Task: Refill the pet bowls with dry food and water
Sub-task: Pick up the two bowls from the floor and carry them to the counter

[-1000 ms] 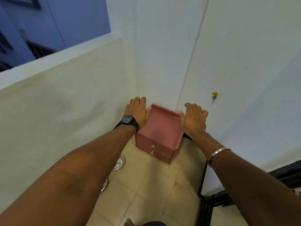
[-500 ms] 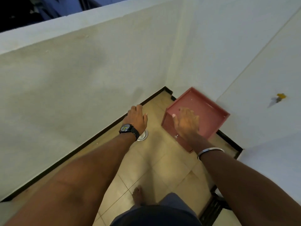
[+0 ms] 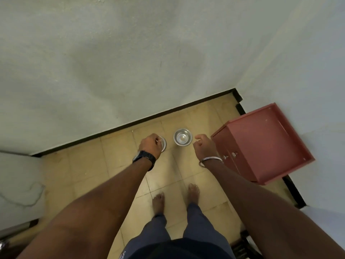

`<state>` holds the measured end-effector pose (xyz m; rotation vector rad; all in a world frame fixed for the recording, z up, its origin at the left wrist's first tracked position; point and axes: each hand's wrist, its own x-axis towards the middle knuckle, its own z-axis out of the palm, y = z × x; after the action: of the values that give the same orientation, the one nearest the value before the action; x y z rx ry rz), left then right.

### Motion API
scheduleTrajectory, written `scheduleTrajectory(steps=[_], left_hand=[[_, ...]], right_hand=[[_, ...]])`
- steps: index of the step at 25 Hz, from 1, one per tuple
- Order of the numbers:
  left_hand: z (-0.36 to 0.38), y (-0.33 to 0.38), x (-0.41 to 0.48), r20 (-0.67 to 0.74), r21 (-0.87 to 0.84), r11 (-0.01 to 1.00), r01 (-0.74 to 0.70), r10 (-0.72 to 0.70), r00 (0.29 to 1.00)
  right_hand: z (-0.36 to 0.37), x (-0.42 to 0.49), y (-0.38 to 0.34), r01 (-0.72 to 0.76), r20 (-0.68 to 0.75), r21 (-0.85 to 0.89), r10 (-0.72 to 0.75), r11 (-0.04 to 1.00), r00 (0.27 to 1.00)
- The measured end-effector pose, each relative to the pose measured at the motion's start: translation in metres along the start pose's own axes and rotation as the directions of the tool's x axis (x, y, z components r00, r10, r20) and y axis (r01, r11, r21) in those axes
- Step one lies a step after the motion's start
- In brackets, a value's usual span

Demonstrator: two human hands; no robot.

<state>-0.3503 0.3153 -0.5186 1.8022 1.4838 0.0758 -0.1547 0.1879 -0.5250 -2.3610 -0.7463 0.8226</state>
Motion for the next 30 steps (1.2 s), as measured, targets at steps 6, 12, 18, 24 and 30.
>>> scheduleTrajectory(steps=[6, 12, 18, 24, 30], left_hand=[[0.076, -0.055, 0.046, 0.018, -0.236, 0.926, 0.295, -0.3, 0.954], [0.182, -0.146, 0.142, -0.01, -0.363, 0.83, 0.423, -0.457, 0.889], [0.284, -0.237, 0.246, -0.042, -0.395, 0.806, 0.441, -0.495, 0.868], [0.36, -0.308, 0.314, -0.125, -0.239, 0.864, 0.442, -0.479, 0.869], [0.41, -0.364, 0.368, -0.168, -0.172, 0.829, 0.532, -0.557, 0.813]], right_hand=[[0.045, 0.082, 0.052, -0.095, 0.169, 0.027, 0.089, 0.995, 0.982], [0.121, 0.194, 0.134, -0.125, 0.198, 0.072, 0.108, 0.99, 0.974], [0.232, 0.305, 0.232, -0.119, 0.167, 0.048, 0.11, 0.992, 0.98], [0.321, 0.386, 0.311, -0.07, 0.121, -0.042, 0.074, 0.997, 0.99], [0.379, 0.438, 0.359, -0.164, -0.005, -0.087, 0.164, 0.983, 0.986]])
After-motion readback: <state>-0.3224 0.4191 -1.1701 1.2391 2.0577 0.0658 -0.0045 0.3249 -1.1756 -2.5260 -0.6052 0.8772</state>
